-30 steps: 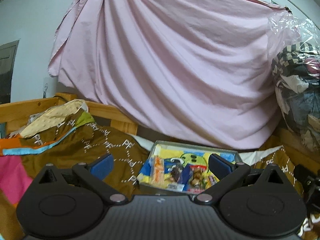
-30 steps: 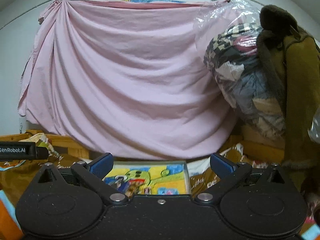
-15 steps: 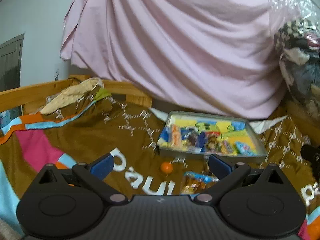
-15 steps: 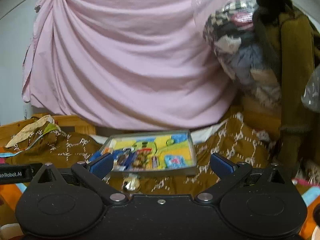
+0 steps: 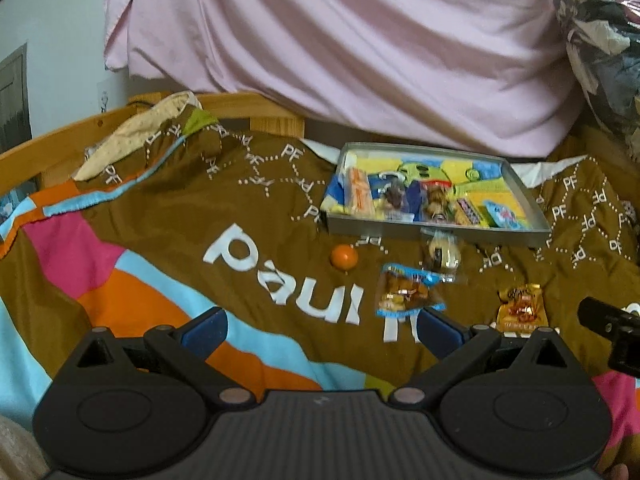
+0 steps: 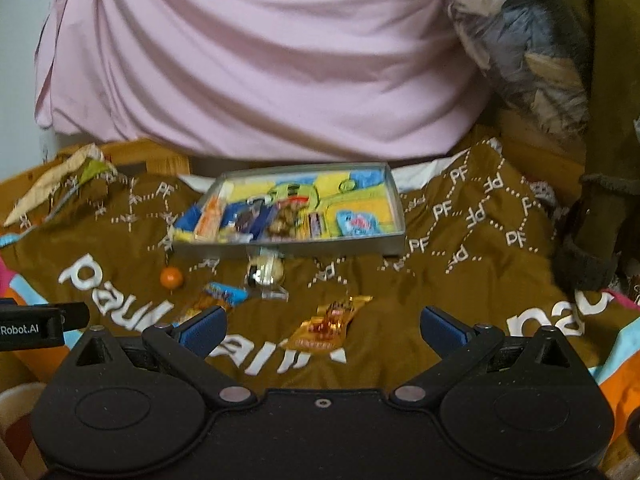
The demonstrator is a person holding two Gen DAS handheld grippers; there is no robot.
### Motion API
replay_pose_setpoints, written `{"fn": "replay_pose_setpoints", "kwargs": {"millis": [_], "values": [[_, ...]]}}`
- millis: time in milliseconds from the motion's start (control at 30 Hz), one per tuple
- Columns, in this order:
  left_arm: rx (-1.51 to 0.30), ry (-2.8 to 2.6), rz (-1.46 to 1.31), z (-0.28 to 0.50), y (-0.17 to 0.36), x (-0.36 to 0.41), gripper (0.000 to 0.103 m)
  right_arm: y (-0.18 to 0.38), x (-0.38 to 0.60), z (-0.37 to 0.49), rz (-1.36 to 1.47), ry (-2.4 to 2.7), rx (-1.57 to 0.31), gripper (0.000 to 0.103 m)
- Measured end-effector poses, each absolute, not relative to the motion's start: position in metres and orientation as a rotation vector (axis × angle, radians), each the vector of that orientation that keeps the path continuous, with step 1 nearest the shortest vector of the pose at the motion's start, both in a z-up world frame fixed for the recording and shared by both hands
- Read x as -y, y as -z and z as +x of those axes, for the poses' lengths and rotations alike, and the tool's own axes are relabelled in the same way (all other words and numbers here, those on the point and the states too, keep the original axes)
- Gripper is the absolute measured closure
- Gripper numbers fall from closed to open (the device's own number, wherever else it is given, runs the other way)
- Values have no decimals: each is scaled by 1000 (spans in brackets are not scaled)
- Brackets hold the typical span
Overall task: Organize snacks
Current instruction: 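Lift both tools away from the tray back over the remaining snacks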
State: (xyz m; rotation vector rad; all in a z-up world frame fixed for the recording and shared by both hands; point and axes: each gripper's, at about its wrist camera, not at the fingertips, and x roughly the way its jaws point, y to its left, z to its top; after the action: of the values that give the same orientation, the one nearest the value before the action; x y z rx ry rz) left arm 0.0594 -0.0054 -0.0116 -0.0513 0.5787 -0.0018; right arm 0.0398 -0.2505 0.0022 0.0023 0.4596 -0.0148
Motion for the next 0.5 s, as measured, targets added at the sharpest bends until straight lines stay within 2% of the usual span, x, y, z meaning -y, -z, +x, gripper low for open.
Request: {"fn": "replay_pose_setpoints", "kwargs": {"millis": [500], "values": [[-718,-42,-97,78,25,-5,0,13,240,56,-43,-7,-589,1]]}}
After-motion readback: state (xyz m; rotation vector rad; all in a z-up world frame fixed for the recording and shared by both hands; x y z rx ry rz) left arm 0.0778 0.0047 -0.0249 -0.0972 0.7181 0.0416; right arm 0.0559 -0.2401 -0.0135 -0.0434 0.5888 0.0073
